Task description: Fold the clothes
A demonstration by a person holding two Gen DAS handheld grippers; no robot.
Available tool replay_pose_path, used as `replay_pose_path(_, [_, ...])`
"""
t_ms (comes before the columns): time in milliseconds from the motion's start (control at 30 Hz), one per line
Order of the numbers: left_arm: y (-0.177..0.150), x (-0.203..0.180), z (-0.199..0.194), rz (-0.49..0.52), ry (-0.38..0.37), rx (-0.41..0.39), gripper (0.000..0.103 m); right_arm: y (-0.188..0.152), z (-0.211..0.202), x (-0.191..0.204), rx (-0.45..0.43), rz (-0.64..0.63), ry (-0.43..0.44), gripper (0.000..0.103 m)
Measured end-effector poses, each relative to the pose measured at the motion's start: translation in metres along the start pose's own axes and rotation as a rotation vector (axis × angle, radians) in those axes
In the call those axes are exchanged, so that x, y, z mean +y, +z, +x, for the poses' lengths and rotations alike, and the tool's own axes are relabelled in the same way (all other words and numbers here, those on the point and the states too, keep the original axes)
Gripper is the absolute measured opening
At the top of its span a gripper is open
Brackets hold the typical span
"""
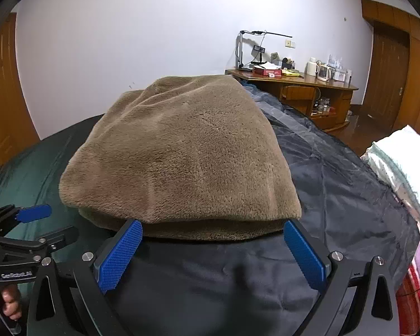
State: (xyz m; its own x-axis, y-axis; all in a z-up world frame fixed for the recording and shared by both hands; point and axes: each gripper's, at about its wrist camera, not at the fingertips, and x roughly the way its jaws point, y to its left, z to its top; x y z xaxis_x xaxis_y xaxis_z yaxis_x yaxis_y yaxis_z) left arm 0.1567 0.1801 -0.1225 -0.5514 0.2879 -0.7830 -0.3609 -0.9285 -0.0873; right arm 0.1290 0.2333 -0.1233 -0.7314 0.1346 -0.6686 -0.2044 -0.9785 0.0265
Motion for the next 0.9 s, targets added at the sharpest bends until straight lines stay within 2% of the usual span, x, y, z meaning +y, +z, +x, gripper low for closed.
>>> replay_pose_path(233, [0.008, -0.006, 0.000, 0.001, -0.009, 0.001, 0.085, -0.010, -0.007, 0.003, -0.029, -0.038, -0.035, 0.102])
replay_pose_path(533, [0.011, -0.016, -0.014, 0.031, 0.016, -0.008, 0.085, -0.006, -0.014, 0.002, -0.055, 0.004, 0.001, 0.102])
replay_pose_path(667, [0.023, -0.023, -0.019, 0.025, 0.031, -0.036, 0.085, -0.002, -0.022, 0.006, -0.091, 0.001, -0.004, 0.102])
replay_pose_path(900, [0.025, -0.027, -0.026, 0.003, 0.054, -0.060, 0.085, 0.001, -0.033, 0.007, -0.128, 0.001, 0.007, 0.102])
